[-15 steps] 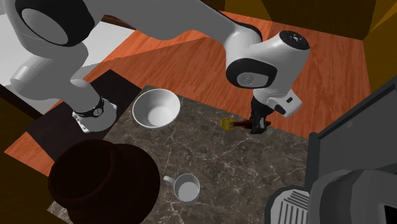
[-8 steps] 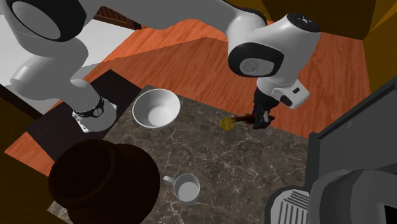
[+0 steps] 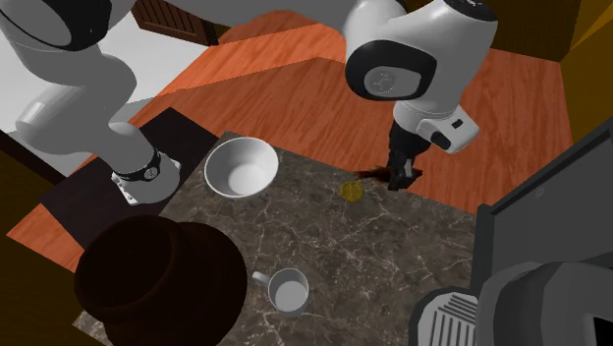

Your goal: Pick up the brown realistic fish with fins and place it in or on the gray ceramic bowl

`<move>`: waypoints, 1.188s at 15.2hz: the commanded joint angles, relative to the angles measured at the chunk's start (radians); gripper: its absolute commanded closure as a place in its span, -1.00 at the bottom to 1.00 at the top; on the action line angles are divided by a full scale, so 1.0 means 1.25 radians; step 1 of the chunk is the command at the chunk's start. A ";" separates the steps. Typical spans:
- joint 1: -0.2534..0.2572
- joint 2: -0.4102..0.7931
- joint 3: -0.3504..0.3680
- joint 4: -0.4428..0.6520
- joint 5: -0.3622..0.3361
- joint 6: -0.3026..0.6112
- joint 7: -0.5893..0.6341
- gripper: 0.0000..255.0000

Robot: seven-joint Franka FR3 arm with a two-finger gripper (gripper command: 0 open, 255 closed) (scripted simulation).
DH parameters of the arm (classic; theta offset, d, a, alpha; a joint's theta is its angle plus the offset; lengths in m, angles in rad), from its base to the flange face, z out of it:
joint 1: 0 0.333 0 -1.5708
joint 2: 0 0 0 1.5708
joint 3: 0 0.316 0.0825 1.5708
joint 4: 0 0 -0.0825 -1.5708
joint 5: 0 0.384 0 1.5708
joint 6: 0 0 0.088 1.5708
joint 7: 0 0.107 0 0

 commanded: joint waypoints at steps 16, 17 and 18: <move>-0.008 -0.537 0.014 -0.677 0.085 0.147 -0.022 1.00; -0.005 -0.569 0.013 -0.708 0.091 0.146 -0.024 1.00; -0.002 -0.603 0.013 -0.739 0.097 0.144 -0.026 1.00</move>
